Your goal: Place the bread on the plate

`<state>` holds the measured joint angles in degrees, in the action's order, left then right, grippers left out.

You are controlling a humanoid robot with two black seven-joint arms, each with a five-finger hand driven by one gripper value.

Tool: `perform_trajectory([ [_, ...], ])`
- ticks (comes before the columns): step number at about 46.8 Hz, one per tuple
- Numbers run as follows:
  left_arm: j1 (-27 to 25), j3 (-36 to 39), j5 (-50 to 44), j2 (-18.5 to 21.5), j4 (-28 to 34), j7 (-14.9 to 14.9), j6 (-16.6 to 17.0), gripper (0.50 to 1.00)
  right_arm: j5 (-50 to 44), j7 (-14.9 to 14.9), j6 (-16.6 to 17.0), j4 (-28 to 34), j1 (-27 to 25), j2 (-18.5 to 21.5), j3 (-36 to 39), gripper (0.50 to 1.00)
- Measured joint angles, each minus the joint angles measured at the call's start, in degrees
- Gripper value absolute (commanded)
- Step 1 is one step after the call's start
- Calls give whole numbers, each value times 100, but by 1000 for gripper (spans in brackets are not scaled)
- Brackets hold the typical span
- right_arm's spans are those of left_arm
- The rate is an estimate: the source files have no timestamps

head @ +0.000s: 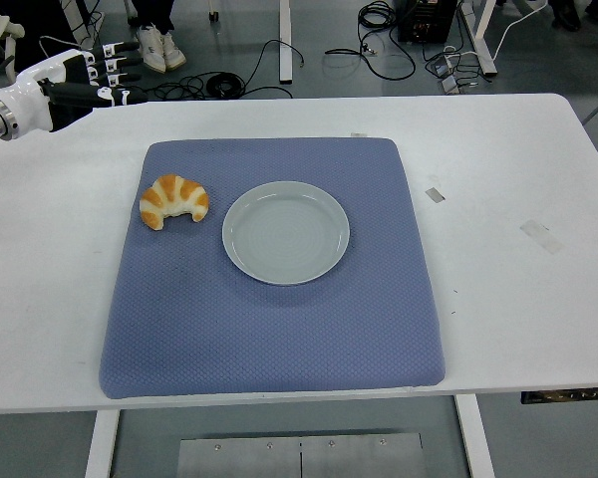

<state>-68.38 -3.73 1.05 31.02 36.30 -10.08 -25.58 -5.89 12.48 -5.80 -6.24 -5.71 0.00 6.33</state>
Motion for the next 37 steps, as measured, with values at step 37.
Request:
perform_trajectory([
  [37,-350,451,1256,-184,-5,-27,96,983,0,0,0,0,0,0,0,1000],
])
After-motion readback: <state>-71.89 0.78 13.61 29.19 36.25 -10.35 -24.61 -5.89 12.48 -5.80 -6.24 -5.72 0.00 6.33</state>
